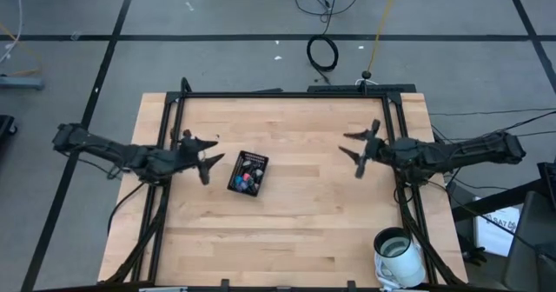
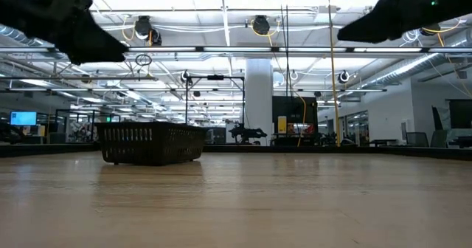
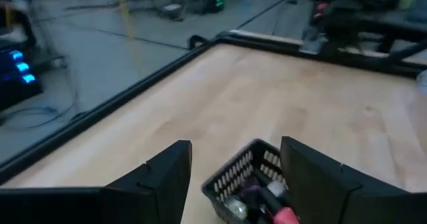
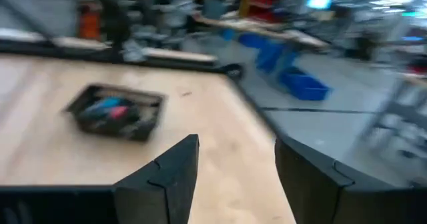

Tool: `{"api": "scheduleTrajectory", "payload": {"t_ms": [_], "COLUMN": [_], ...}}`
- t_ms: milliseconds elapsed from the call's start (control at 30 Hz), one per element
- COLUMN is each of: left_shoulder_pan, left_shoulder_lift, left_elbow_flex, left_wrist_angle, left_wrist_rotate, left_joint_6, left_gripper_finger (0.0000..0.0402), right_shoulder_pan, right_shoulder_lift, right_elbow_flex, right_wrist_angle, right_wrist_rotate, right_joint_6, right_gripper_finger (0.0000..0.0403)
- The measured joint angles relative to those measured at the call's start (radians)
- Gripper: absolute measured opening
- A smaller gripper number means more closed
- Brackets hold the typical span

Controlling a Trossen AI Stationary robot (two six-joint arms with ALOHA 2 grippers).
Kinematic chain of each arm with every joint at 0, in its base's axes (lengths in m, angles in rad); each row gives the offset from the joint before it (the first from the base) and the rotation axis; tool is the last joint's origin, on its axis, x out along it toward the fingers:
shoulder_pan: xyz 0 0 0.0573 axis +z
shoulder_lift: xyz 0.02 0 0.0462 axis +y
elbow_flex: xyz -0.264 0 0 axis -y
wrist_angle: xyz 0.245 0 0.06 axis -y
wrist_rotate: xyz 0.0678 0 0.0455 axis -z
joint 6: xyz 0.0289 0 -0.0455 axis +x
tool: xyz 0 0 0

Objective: Pick & Place Nail Polish
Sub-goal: Return to Home Position

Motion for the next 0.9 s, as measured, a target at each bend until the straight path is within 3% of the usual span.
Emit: {"api": "scheduleTrajectory", "payload": {"t_ms": [67,200,433,900], "left_shoulder_pan": [0.013,0.039,0.073,0.086], "left_shoulder_lift": [-0.079,-0.202,-0.319,-0.349], "left_elbow_flex": [-0.053,-0.12,-0.211,-0.231], "left_wrist_angle": [0.026,0.014,-0.001,-0.002], "left_wrist_rotate": [0.028,0.036,0.091,0.11], "left_joint_6": [0.021,0.025,0.022,0.035], "left_gripper_finger": [0.0225,0.0225,0.0225,0.0225], "right_shoulder_pan": [-0.001,-0.001,0.0,0.0], "right_shoulder_lift": [-0.039,-0.128,-0.248,-0.545], "right_elbow_flex": [-0.005,-0.008,-0.008,-0.066], "right_wrist_angle": [-0.019,-0.103,-0.245,-0.377], "right_wrist_rotate": [-0.052,-0.052,-0.116,-0.131], "right_joint_6": [0.034,0.102,0.174,0.163], "right_gripper_finger": [0.0187,0.0186,0.0185,0.0186]}}
